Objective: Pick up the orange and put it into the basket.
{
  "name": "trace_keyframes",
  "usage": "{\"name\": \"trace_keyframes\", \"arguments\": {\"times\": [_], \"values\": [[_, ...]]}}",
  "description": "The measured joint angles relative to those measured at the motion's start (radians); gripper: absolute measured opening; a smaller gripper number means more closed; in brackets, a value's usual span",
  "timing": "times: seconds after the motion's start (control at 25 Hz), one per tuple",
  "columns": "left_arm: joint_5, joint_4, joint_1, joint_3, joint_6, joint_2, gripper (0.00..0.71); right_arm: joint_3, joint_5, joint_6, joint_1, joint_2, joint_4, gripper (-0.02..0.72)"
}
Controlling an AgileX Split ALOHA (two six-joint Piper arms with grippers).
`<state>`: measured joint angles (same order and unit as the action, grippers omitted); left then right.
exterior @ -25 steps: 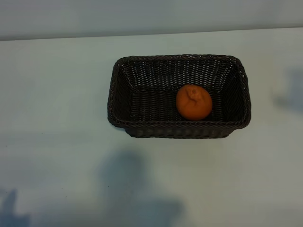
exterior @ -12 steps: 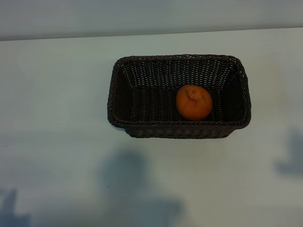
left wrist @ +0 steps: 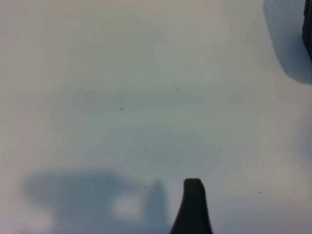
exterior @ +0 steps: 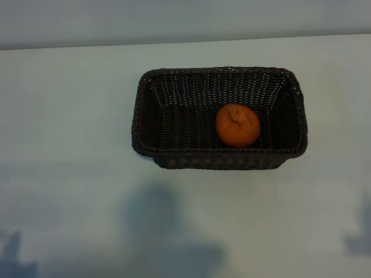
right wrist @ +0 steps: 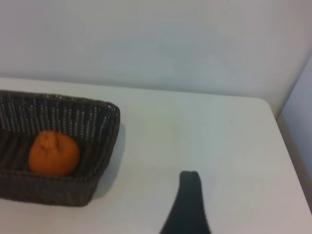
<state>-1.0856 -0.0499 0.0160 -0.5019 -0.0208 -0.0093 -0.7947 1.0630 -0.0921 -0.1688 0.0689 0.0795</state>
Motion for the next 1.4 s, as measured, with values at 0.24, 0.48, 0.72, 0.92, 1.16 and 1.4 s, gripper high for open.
{"name": "trace_keyframes", "arguments": {"times": [0.24,0.48,0.72,0.92,1.16,1.4], "values": [[0.0,0.0,0.0,0.0,0.0,0.0,0.593,0.118,0.0,0.0,0.001,-0.077,-0.002,0.58],[0.0,0.0,0.0,0.0,0.0,0.0,0.593,0.232,0.039,0.0,0.001,-0.077,-0.005,0.58],[0.0,0.0,0.0,0.0,0.0,0.0,0.593,0.288,0.036,0.003,0.001,-0.077,-0.005,0.58],[0.0,0.0,0.0,0.0,0.0,0.0,0.593,0.294,0.024,0.004,0.001,-0.077,-0.04,0.58],[0.0,0.0,0.0,0.0,-0.002,0.0,0.593,0.306,0.008,0.004,0.001,-0.077,-0.059,0.58],[0.0,0.0,0.0,0.0,-0.004,0.0,0.593,0.306,0.007,0.004,0.001,-0.077,-0.06,0.58]]}}
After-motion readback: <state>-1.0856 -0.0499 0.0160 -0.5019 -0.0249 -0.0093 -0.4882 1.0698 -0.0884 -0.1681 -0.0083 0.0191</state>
